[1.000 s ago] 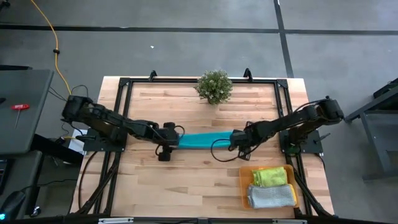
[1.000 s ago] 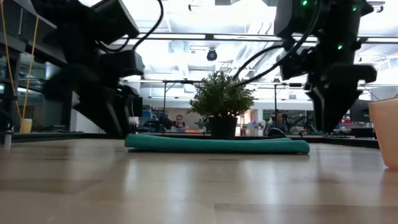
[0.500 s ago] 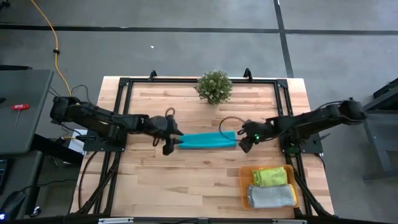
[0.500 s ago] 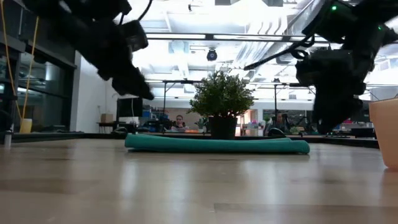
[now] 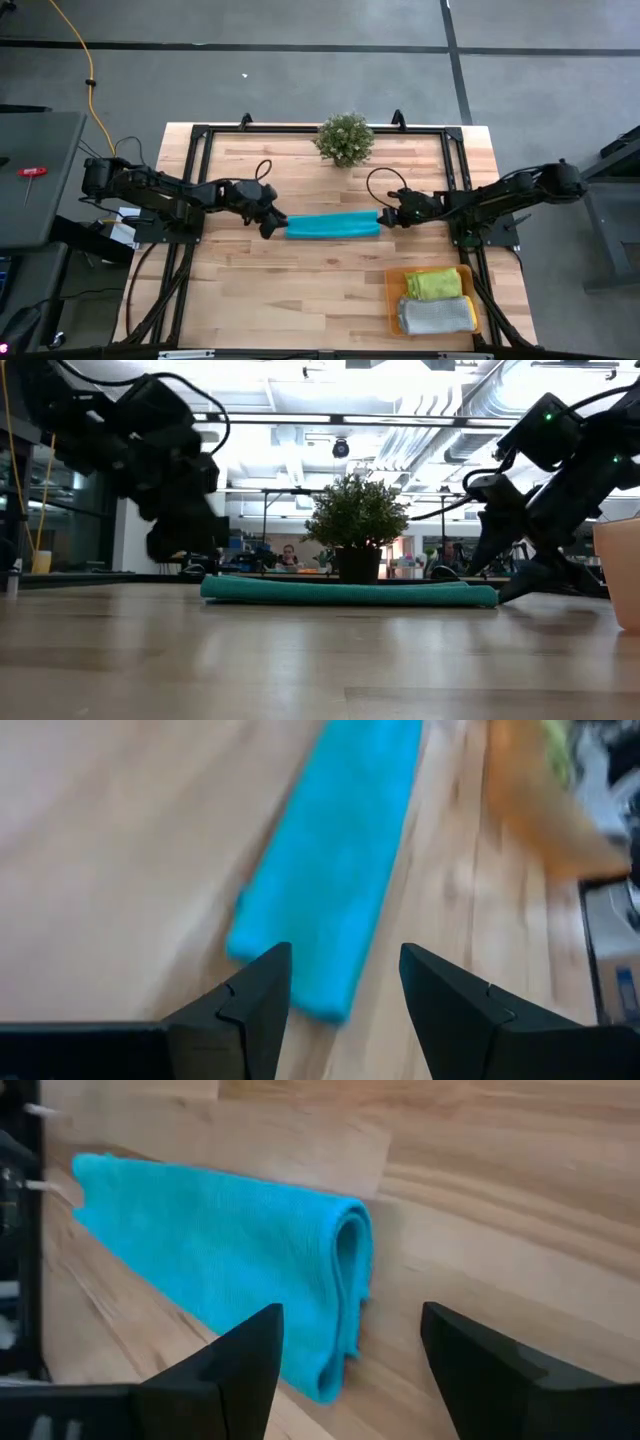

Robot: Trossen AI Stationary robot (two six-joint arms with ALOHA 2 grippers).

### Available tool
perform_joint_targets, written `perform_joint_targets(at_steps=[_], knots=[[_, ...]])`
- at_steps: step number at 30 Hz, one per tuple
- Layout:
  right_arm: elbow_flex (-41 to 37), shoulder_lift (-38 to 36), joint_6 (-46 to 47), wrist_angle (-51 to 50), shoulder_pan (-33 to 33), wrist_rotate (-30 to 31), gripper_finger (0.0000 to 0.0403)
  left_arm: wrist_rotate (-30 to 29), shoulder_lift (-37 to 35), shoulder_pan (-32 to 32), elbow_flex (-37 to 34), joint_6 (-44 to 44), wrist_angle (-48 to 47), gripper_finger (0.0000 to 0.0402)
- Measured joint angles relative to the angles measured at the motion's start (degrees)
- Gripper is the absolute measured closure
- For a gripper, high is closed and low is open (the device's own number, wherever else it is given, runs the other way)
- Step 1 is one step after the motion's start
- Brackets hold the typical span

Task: Fold microfiber towels
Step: Fold the blue microfiber towel

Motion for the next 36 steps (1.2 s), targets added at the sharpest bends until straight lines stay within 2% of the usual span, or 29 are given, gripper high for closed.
perform_joint_targets(at_steps=[4, 11, 17, 26, 30, 36], knots=[[0.49, 2.97, 0.18, 2.1, -0.33, -0.78, 0.0171, 0.55, 0.26, -1.81, -2.06, -1.04, -2.82, 0.0222], [0.64, 8.81, 0.66, 9.55, -0.35, -1.91, 0.0171, -1.23, 1.45, -3.12, -3.99, -2.93, -2.28, 0.0222], [0.9, 12.69, 6.08, 13.9, 0.36, -2.25, 0.0171, -2.04, 5.33, -3.12, -3.9, -1.98, 2.33, 0.0222], [3.52, 14.14, 6.81, 11.3, 0.77, -2.0, 0.0173, -2.12, 12.55, -4.56, -3.59, -1.68, 9.45, 0.0225], [4.09, 14.23, 6.83, 9.8, 0.83, -1.45, 0.0208, -4.13, 13.14, -5.52, -3.71, -0.86, 11.06, 0.0244], [4.09, 14.36, 6.57, 8.98, 0.83, -0.71, 0.0316, -6.82, 13.25, -6.37, -3.75, 1.55, 10.88, 0.0303]])
